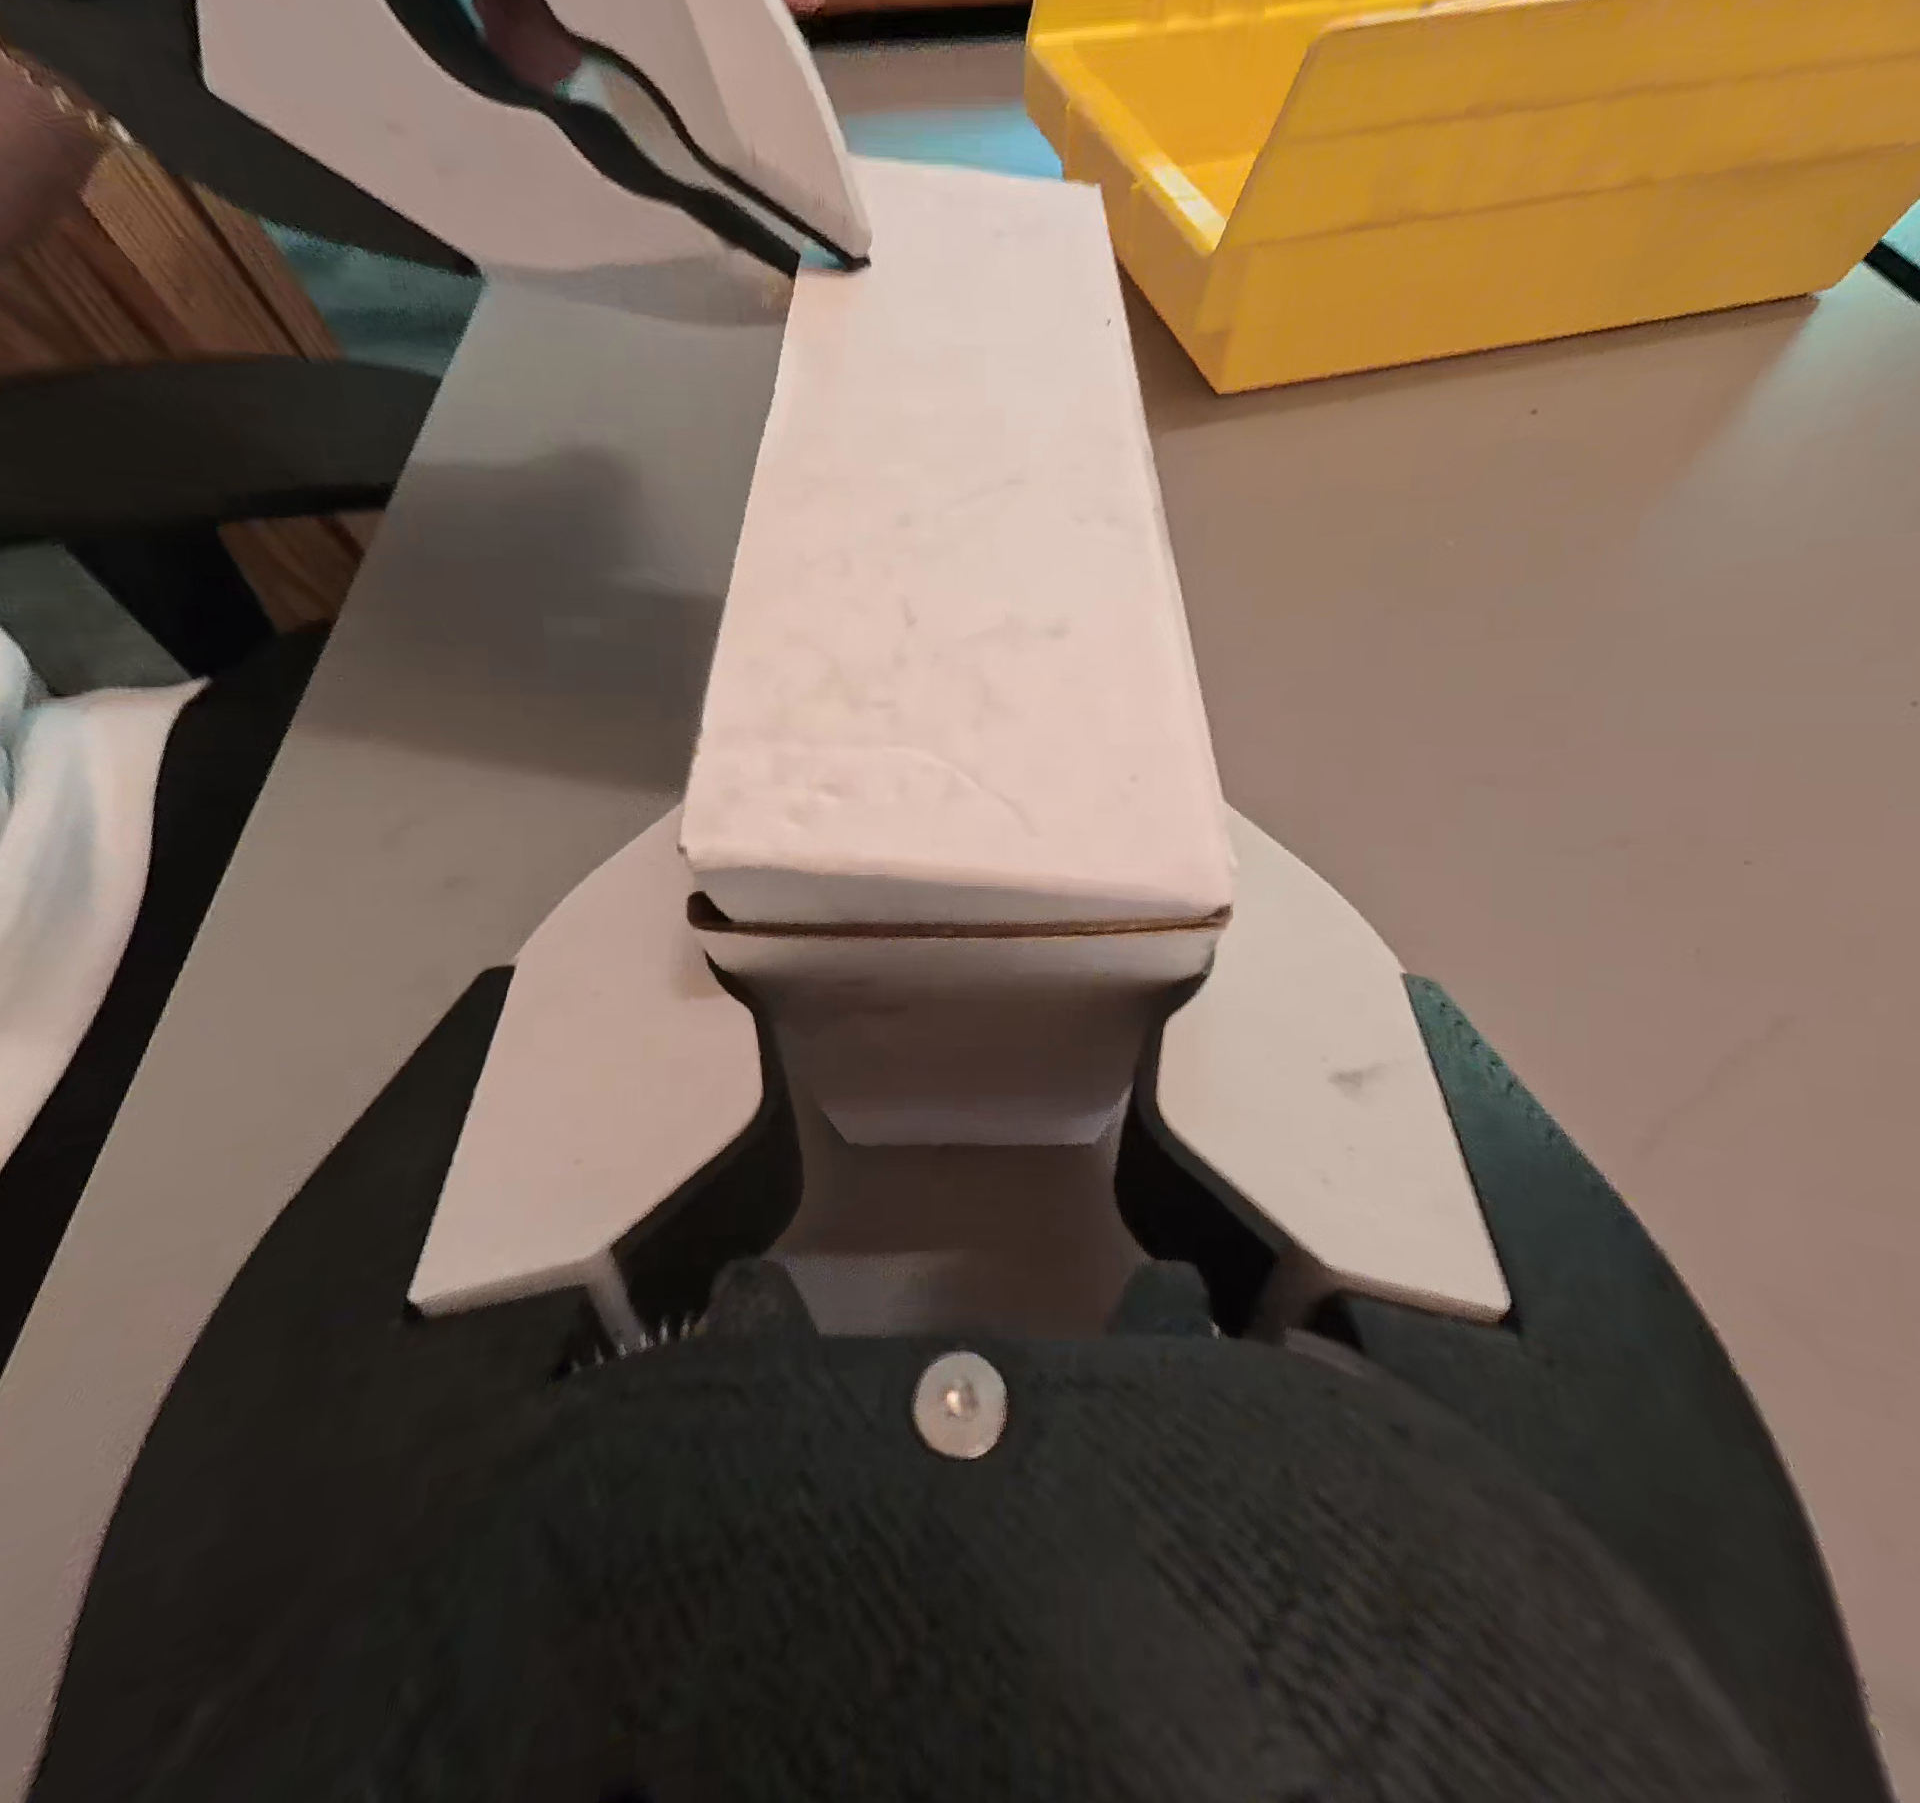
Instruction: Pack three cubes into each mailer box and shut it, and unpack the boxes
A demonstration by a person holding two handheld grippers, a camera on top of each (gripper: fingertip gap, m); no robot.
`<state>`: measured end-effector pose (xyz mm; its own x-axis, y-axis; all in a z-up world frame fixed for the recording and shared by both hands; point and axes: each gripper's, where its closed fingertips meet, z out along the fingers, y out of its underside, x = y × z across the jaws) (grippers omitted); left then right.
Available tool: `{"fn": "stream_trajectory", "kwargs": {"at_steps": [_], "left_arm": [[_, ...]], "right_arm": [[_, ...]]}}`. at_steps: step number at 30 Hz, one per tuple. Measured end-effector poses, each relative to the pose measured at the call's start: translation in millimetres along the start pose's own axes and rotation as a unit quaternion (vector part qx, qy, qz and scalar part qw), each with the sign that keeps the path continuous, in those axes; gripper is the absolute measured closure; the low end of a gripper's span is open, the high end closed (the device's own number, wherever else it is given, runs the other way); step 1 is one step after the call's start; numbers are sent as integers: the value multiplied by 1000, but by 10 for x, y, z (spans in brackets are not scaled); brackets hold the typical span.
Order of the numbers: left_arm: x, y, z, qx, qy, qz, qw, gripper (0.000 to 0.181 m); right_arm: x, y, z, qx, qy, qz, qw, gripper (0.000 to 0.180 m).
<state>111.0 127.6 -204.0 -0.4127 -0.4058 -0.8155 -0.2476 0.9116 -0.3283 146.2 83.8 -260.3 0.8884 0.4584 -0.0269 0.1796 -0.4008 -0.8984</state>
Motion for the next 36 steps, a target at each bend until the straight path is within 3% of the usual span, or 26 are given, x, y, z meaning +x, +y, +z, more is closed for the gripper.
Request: {"fn": "stream_trajectory", "kwargs": {"at_steps": [1,4,8,12,14,17,19,21,25,27,28,33,36], "left_arm": [[-41,-5,-12,-5,-14,22,1000,179],[-191,-81,-39,3,-65,-28,997,180],[-139,-31,-11,20,-39,-123,992,175],[-173,119,-106,47,-9,-196,980,136],[-148,171,-156,85,46,-291,952,115],[-5,214,-181,159,163,-410,883,86],[214,216,-141,182,242,-444,843,80],[428,212,-47,188,282,-435,834,79],[571,213,225,184,270,-397,858,80],[617,188,286,175,285,-382,862,90],[625,173,300,179,285,-366,868,101],[622,144,351,180,285,-354,872,102],[625,140,351,180,285,-352,873,103]], "right_arm": [[-8,20,-1,-15,0,-2,1000,103],[-30,35,-8,-22,5,1,1000,103],[-21,47,-13,-29,11,6,999,104],[-41,26,20,-28,7,4,1000,103],[-76,33,6,-28,-7,2,1000,103],[-143,35,-19,-20,-31,-4,999,103],[-192,42,-37,-20,-46,-8,999,103],[-223,52,-51,-24,-53,-13,998,103],[-201,58,-98,-34,-39,-15,999,99],[-130,19,-217,-40,-5,-26,999,95],[-120,-26,-308,-41,9,-38,998,98],[-194,-479,-667,-18,112,-145,983,115],[-202,-493,-607,-78,172,-226,956,133]]}}
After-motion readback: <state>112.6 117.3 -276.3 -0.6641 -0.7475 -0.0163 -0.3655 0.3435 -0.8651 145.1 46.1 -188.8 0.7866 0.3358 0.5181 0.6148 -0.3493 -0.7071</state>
